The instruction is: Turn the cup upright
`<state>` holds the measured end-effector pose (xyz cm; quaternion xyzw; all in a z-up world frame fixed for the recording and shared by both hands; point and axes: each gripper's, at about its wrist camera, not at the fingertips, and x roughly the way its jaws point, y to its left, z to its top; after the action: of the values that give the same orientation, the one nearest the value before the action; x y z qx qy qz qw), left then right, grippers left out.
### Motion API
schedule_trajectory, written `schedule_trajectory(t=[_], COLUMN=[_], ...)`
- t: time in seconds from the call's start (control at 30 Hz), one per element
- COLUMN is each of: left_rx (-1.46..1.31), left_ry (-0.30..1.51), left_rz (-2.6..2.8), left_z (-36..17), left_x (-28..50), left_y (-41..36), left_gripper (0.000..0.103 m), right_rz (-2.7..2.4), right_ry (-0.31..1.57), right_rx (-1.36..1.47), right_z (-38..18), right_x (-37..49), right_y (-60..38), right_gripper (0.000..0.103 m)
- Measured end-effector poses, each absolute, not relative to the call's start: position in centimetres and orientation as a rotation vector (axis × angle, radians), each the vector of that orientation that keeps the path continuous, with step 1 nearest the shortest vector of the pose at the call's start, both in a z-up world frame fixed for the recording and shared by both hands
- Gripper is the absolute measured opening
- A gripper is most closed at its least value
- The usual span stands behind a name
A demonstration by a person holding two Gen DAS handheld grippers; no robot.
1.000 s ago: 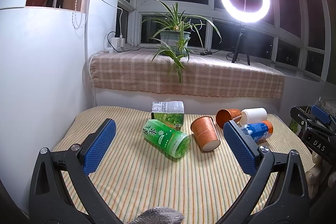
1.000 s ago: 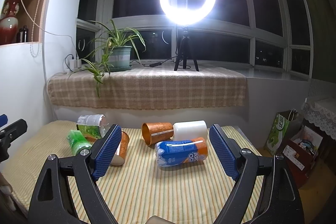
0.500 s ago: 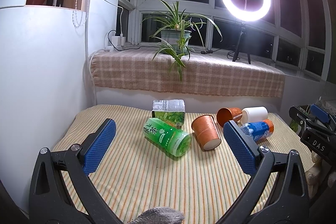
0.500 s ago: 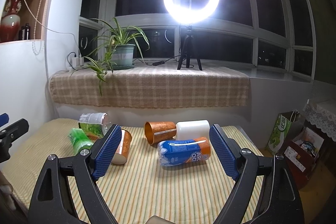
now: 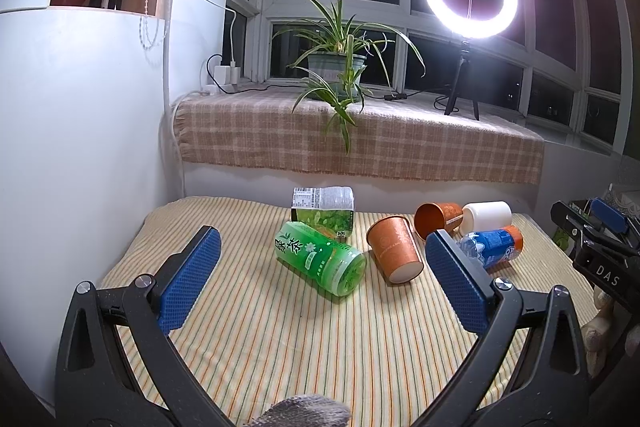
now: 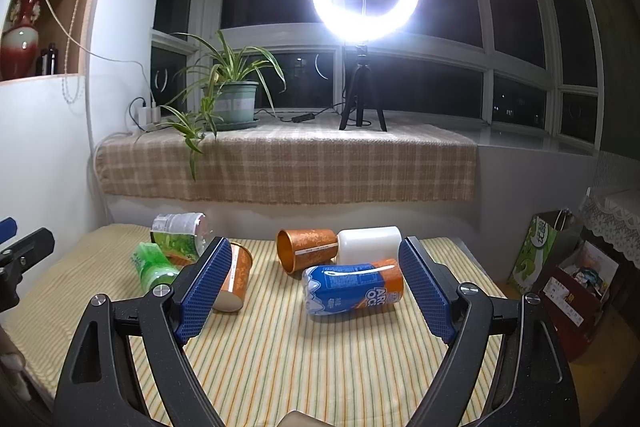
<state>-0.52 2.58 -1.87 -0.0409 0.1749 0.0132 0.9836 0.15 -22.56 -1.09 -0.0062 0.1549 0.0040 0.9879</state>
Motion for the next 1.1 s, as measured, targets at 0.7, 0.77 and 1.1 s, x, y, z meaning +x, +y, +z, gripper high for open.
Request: schedule_trajectory(t=[0.7,0.77,1.1], left_rx=[-0.083,-0.083,-0.063], left_ry=[0.357,0.356,0.357], left_rz=[0.028,0.027,0.005], left_z=[-1.7,-1.9,-2.2], left_x=[-0.4,-0.5,-0.8], left_y=[2.5,2.6,1.5], left_gripper=[0.103,0.103,0.103], right_rz=[0.010,0.010,0.007], right_ry=[0.324,0.324,0.330], right_rx=[0.000,0.001,0.007], right_z=[-1.5,-1.6,-1.7], right_x=[0.2,0.2,0.2], right_y=[-22.8,-22.8,-23.2], right_gripper=[0.085,0.085,0.085])
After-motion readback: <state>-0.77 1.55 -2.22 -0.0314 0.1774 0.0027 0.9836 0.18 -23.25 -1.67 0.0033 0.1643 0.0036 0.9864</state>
